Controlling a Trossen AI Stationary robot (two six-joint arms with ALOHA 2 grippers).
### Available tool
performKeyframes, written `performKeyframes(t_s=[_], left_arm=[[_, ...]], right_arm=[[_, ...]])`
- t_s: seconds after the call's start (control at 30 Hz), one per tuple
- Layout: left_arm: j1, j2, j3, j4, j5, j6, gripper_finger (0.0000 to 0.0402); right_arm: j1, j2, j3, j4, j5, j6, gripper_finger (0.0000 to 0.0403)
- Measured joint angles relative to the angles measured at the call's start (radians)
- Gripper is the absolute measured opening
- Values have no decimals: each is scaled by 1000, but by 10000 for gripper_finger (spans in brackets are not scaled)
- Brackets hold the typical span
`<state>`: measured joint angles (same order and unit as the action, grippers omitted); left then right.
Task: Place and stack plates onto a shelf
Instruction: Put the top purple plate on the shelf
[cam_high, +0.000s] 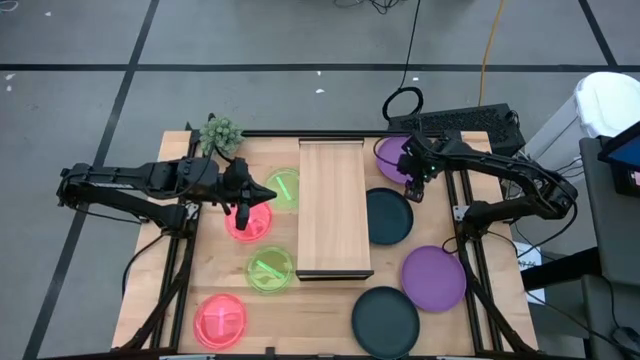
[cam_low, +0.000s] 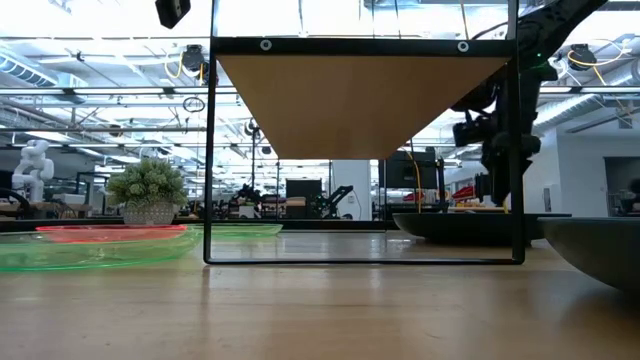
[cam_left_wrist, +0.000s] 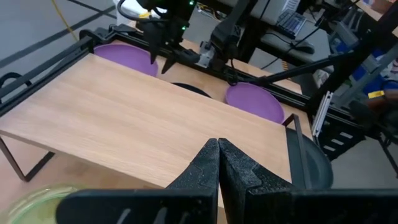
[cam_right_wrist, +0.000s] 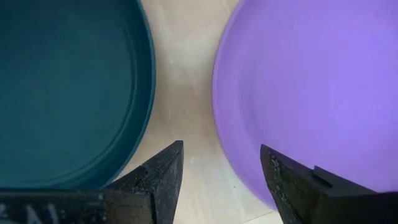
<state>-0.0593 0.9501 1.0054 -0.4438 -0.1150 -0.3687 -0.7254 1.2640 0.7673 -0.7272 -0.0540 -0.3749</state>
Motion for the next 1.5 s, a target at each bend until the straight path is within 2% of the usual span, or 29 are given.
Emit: performKeyframes(t_s=[0.27, 0.47, 0.63, 0.87, 1.13, 1.3, 1.5], left_arm=[[0, 0, 0, 0, -31, -3, 4], [0, 0, 0, 0, -45, -3, 4], [0, 0, 0, 0, -45, -3, 4], [0, 0, 0, 9, -44, -21, 4], [0, 0, 0, 135, -45, -32, 4], [1, 0, 0, 152, -77, -25, 4], [1, 0, 0, 194, -98, -111, 4]], right_arm=[[0, 0, -35, 11, -9, -193, 196], [0, 0, -97, 71, 53, -226, 196], [0, 0, -130, 141, 55, -294, 192], [0, 0, -211, 225, 57, -330, 138], [2, -3, -270, 307, 67, -319, 69], [1, -1, -281, 398, 103, -329, 18], [1, -3, -283, 432, 100, -303, 7]])
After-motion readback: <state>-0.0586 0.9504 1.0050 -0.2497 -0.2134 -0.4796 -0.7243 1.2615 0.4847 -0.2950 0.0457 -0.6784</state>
